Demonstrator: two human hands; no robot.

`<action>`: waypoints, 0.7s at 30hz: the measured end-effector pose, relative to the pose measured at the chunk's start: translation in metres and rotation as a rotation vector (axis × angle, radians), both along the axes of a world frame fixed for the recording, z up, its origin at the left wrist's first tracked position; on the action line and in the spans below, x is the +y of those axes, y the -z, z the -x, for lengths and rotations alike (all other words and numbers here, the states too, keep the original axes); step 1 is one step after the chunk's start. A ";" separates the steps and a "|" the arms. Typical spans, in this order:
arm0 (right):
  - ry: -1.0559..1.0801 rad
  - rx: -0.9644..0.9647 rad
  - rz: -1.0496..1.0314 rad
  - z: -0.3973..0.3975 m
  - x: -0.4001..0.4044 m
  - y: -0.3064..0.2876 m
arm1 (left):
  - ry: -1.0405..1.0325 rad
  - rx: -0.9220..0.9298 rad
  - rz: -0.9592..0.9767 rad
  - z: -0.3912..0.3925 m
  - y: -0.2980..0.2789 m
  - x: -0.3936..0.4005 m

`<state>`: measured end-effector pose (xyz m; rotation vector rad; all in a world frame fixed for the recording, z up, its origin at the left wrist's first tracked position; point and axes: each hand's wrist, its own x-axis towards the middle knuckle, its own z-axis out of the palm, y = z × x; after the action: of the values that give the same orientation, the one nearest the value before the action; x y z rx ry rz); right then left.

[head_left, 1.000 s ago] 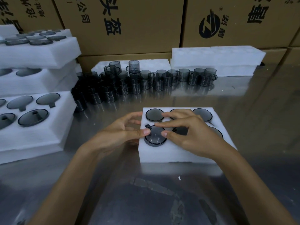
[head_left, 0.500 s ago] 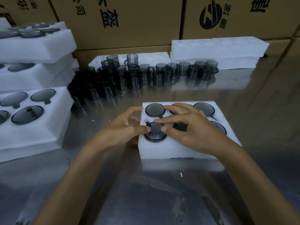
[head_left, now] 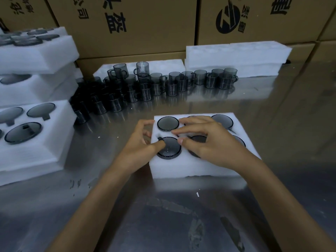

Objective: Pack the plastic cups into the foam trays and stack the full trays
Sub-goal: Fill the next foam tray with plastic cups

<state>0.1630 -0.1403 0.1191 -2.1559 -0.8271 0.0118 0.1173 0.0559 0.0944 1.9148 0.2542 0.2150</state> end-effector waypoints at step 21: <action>0.453 0.566 -0.541 -0.045 -0.062 0.019 | 0.028 -0.186 0.174 0.005 -0.003 -0.012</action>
<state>0.2079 -0.2025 0.0998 -1.6473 0.0037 0.1429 0.1121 0.0441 0.0972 1.7124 0.1176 0.3390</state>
